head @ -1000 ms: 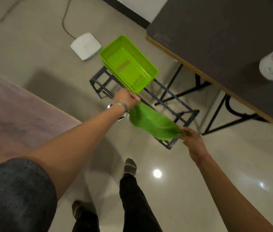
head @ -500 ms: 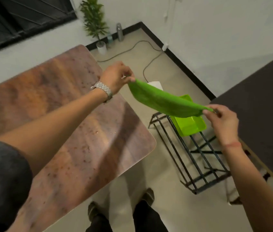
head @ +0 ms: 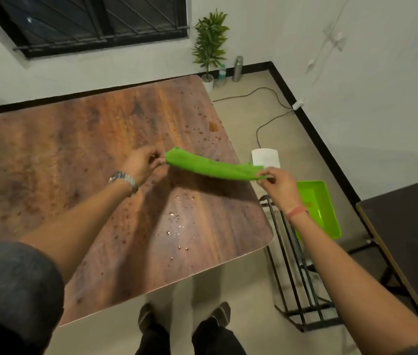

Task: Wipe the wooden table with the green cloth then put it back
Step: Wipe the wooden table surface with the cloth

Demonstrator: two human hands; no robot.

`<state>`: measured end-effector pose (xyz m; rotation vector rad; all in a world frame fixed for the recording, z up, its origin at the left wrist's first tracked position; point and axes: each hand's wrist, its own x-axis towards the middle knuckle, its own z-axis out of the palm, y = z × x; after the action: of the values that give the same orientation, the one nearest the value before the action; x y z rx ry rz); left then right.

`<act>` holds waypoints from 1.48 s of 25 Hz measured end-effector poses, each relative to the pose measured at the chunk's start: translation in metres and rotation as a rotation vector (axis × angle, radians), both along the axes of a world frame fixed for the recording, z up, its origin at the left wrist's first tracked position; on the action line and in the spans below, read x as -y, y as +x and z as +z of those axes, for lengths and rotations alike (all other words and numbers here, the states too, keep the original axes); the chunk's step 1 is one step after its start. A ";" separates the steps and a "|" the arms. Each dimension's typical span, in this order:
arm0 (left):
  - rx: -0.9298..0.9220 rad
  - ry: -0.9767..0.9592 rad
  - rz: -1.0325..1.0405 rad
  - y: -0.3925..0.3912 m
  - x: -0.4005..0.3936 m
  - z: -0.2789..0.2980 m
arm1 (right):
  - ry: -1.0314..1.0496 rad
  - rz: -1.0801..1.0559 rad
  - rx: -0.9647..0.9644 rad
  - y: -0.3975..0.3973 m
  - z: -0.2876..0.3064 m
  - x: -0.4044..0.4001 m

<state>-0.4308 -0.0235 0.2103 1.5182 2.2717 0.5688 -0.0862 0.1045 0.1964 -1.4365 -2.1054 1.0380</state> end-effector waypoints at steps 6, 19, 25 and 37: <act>-0.012 -0.198 -0.320 0.033 0.077 -0.070 | -0.026 0.076 0.388 0.017 -0.054 0.072; -0.256 -0.161 -0.031 -0.013 0.108 -0.114 | 0.172 0.231 0.754 -0.098 -0.104 0.083; -0.246 -0.161 0.022 -0.029 0.121 -0.133 | 0.228 0.234 0.697 -0.109 -0.112 0.129; -0.286 -0.147 0.034 -0.023 0.126 -0.146 | 0.216 0.069 0.749 -0.002 -0.115 0.096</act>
<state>-0.4542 -0.1499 0.0647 1.5743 2.4909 0.1964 -0.0883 0.0083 0.0813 -1.8309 -2.6704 0.2683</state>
